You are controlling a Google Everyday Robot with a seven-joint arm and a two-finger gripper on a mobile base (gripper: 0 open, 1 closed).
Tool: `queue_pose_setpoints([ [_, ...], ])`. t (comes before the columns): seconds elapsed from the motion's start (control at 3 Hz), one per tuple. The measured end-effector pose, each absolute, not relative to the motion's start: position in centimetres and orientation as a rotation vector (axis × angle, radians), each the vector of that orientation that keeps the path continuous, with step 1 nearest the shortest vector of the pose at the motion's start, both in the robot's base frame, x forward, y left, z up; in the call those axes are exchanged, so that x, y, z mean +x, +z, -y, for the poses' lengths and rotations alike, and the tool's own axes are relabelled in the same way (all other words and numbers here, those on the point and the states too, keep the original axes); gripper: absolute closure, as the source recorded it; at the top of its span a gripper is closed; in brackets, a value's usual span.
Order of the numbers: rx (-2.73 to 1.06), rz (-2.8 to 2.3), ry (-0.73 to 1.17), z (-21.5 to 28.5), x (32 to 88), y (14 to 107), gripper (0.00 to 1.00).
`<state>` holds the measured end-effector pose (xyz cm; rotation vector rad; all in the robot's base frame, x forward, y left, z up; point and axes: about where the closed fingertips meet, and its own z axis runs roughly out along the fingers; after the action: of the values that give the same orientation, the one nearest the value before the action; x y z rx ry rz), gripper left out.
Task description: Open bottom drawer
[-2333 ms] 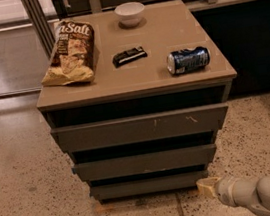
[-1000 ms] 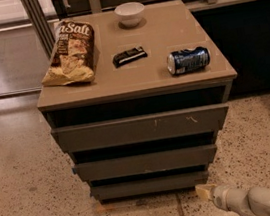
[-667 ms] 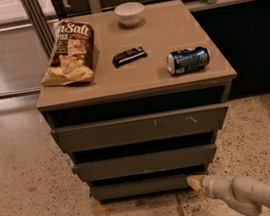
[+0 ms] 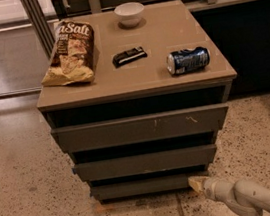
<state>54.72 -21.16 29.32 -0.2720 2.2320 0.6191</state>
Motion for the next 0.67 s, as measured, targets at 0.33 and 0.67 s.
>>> queue_pose_setpoints([
  [0.33, -0.303, -2.185, 0.627, 20.7, 55.6, 28.7, 1.0],
  [0.67, -0.319, -2.148, 0.635, 20.3, 56.7, 28.5, 1.0],
])
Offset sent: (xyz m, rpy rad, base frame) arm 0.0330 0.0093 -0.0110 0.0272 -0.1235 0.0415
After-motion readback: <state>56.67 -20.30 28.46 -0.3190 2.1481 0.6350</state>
